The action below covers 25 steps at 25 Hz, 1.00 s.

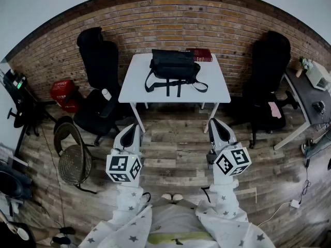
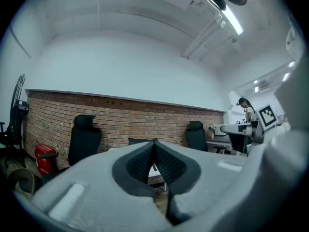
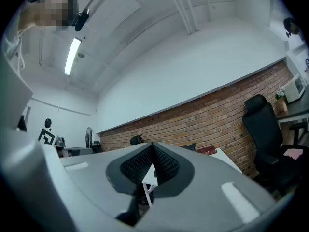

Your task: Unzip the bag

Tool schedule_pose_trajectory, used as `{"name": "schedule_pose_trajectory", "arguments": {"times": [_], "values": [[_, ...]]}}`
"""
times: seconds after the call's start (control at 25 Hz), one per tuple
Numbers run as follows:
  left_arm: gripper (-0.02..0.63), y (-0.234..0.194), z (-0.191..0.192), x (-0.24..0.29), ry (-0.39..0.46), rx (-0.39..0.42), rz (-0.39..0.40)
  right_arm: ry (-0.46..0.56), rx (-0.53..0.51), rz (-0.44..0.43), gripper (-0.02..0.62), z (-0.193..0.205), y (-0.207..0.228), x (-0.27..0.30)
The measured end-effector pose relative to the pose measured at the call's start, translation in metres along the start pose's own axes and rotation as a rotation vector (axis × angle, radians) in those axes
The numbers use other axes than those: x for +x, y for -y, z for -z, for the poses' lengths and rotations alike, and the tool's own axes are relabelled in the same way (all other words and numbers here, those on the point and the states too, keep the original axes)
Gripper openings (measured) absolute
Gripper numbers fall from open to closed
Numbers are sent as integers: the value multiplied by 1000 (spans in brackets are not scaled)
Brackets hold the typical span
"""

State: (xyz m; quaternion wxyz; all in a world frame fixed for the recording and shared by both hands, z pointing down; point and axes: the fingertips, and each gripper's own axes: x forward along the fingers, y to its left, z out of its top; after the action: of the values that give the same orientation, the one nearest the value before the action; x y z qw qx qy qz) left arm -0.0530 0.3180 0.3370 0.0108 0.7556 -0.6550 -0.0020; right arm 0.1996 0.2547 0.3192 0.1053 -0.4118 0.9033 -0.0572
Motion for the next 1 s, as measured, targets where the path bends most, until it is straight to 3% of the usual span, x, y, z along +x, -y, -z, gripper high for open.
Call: {"name": "schedule_pose_trajectory", "arguments": {"times": [0.72, 1.0], "values": [[-2, -6, 6, -13, -12, -18, -57, 24, 36, -7, 8, 0, 5, 2], [-2, -22, 18, 12, -34, -28, -61, 10, 51, 2, 8, 12, 19, 29]]}}
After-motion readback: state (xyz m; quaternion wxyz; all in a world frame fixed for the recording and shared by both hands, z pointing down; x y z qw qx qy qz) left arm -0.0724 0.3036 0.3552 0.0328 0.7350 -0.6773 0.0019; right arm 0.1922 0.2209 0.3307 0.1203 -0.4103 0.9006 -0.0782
